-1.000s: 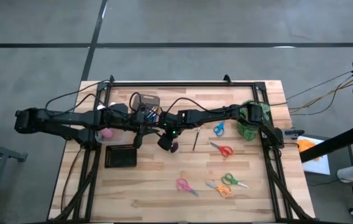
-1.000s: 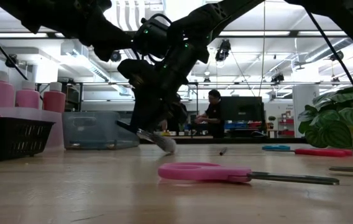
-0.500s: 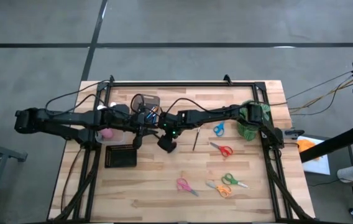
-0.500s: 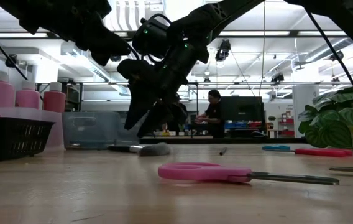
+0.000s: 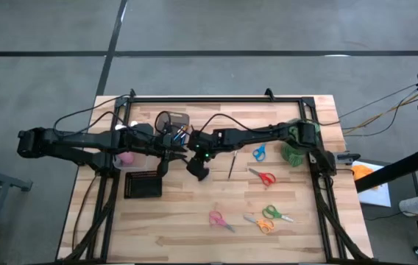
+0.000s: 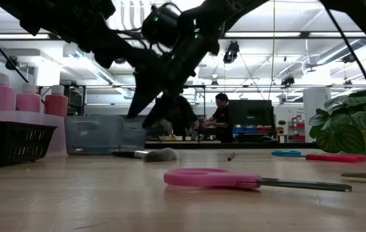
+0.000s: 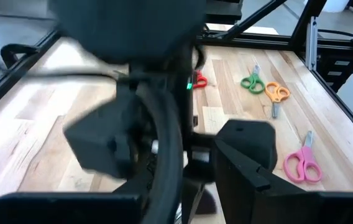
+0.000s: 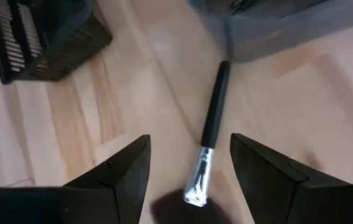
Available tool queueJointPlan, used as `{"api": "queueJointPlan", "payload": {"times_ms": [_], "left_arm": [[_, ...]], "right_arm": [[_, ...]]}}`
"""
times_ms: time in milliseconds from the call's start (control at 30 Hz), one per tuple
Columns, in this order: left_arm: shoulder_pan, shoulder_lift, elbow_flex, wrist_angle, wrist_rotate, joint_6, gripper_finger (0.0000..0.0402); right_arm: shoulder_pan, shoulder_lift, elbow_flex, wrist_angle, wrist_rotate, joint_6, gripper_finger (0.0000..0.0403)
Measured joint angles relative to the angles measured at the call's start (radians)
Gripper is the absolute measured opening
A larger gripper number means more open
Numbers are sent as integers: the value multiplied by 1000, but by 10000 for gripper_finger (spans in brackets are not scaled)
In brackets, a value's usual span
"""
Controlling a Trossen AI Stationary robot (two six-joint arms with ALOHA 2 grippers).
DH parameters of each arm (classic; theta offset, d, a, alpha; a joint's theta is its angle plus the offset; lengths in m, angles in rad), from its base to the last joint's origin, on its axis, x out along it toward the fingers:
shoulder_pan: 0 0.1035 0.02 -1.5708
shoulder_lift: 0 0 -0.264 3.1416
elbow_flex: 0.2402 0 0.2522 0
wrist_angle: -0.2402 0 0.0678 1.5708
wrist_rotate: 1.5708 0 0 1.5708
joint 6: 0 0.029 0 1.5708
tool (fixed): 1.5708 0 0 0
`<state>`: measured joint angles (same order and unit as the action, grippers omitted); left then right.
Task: Pick & Place Paint Supplies
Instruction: Put the black brush into the black bin
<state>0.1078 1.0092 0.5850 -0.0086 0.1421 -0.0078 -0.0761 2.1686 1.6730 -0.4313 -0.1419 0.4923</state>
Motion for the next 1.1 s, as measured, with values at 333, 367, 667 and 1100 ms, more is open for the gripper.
{"api": "queueJointPlan", "payload": {"times_ms": [333, 367, 667, 1100], "left_arm": [[0, 1, -1, -24, 0, 0, 97], [0, 1, -2, -27, 0, -1, 97], [0, 1, -2, -45, 0, -2, 97], [0, 1, -2, -50, 0, -2, 97]], "right_arm": [[14, -219, -235, 121, 141, -36, 217], [16, -253, -285, 171, 152, -35, 217], [24, -584, -778, 668, 207, -108, 217], [30, -939, -1194, 964, 276, -163, 217]]}}
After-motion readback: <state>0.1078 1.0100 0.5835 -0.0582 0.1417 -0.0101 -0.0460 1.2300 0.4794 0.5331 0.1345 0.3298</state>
